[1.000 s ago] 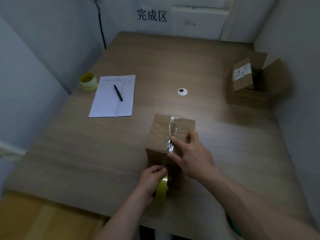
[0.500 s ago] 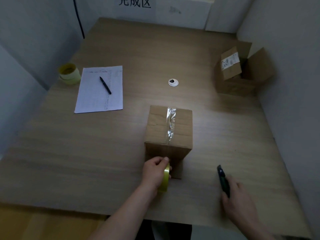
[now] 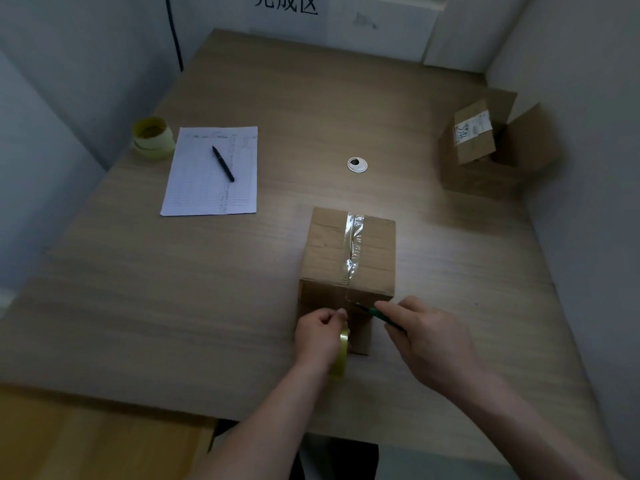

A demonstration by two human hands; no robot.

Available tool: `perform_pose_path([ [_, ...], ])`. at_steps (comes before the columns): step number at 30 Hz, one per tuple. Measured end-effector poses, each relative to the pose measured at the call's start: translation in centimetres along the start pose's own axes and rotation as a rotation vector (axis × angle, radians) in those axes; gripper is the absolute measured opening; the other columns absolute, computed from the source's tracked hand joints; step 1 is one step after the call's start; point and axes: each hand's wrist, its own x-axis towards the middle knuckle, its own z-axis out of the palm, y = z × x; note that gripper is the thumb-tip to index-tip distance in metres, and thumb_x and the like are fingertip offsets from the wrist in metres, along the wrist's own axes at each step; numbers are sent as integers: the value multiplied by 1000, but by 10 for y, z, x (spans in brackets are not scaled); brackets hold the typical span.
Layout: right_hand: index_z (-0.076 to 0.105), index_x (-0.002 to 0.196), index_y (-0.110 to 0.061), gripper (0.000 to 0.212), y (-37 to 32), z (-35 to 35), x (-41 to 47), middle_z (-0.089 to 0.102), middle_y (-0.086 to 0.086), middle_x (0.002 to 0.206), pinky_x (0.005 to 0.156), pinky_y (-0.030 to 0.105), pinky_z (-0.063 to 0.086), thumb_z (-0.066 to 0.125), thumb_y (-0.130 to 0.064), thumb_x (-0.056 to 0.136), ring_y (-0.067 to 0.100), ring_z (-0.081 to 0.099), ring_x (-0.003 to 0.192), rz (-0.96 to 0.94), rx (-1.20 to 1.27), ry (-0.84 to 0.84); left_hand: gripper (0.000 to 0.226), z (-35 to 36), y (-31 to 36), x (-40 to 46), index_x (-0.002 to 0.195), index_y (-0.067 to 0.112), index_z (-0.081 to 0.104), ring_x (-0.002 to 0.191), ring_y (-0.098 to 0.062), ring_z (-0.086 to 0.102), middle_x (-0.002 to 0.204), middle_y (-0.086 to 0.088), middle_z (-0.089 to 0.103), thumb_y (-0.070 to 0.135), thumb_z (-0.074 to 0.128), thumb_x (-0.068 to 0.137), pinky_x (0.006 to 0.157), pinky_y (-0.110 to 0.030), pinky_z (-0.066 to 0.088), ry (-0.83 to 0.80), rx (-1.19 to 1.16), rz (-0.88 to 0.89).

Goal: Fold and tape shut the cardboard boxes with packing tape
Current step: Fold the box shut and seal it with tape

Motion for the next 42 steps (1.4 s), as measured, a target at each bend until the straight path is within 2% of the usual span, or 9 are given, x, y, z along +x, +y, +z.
perform_pose_path([
  [6,66,117,-33,30,4,18,19,68,-2,100,55,36,54,65,-27,87,30,67,77,-55,-107,-54,26,4,-1,4,63,15,67,71,-38,67,66,-12,65,26,68,87,67,-46,55,94,93,14],
  [10,67,117,-31,33,22,28,5,66,-5,94,47,33,50,69,-25,85,24,64,69,-77,-27,1,27,3,-3,5,59,18,67,67,-42,67,62,-10,63,26,69,85,63,-50,55,124,46,-25],
  [14,66,120,-31,36,75,46,-46,60,-5,93,46,31,45,71,-23,85,19,58,68,178,-33,-74,26,3,-1,6,58,12,63,70,-47,65,72,-27,64,30,67,76,64,-54,53,121,24,-34],
  [19,63,130,-19,42,110,65,-65,60,10,122,84,37,50,67,-27,89,30,57,109,487,-73,-215,30,3,-1,6,57,10,61,56,-36,63,65,-21,61,19,67,85,56,-46,51,109,-8,-68],
  [21,60,134,-16,45,97,57,-40,53,17,138,99,45,45,62,-34,93,36,49,124,518,-12,-106,31,1,-3,5,58,11,63,49,-27,61,65,-17,60,17,67,87,53,-35,48,98,-41,-83],
  [25,63,128,-7,54,35,29,39,53,23,137,102,49,41,65,-40,86,39,49,126,67,158,330,27,-4,-6,-2,62,13,67,53,-24,58,64,-11,61,16,68,89,50,-25,44,90,-87,-91],
  [29,63,131,-20,59,-6,33,89,51,15,144,100,48,39,71,-50,81,36,45,134,-187,-7,107,30,-12,-8,-14,59,16,68,65,-22,56,55,1,59,15,68,89,64,-34,42,89,-59,-78],
  [35,68,122,-23,60,2,57,92,61,13,129,86,43,43,77,-52,71,35,59,113,-257,-130,198,26,-29,2,-27,62,14,71,60,-27,56,64,-10,60,17,70,88,50,-27,45,0,-124,-102],
  [42,61,132,-29,76,-8,35,92,53,5,141,96,41,39,85,-40,61,29,52,124,-156,-43,-13,19,-41,49,-41,71,15,75,74,-18,59,74,-6,67,16,69,88,69,-31,46,-181,-151,7],
])
